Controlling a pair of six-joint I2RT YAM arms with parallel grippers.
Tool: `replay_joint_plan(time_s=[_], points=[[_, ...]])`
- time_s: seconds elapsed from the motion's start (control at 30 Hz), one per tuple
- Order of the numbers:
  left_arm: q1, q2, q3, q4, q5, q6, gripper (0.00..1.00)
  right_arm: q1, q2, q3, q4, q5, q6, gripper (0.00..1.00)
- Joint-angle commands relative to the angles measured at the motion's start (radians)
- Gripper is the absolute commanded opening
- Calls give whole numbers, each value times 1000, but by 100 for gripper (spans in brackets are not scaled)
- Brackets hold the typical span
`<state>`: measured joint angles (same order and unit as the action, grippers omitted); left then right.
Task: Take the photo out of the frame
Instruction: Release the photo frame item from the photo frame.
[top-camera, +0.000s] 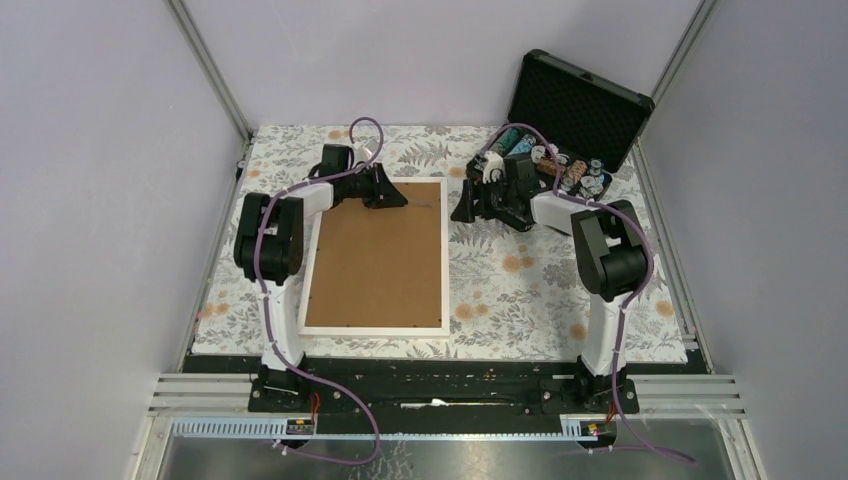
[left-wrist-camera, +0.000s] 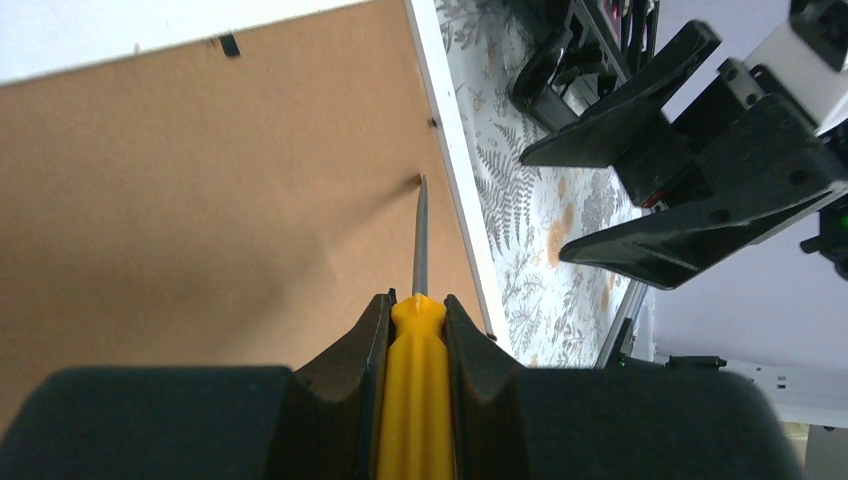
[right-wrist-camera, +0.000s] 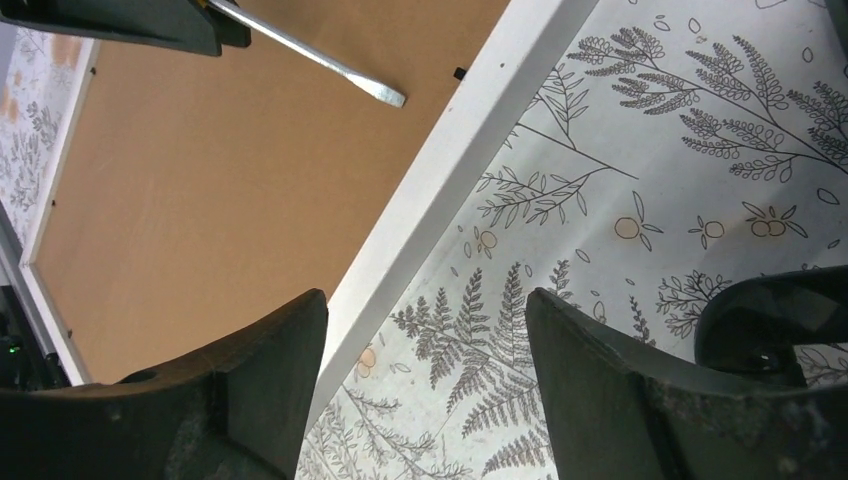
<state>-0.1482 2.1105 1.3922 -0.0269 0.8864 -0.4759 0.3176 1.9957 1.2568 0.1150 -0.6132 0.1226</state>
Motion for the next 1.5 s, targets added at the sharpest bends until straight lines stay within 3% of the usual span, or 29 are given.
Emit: replay_joint_plan(time_s=[0.0,1.03,1.47], points=[[1,34,82,73,14,-34,0,20,40,30,71,13,-7,77],[-48,95,161,29,-24,-113,0,90,171,99,120,68,-15,47],[-17,53,126,38,-52,-124,0,90,188,112,96,95,0,41]])
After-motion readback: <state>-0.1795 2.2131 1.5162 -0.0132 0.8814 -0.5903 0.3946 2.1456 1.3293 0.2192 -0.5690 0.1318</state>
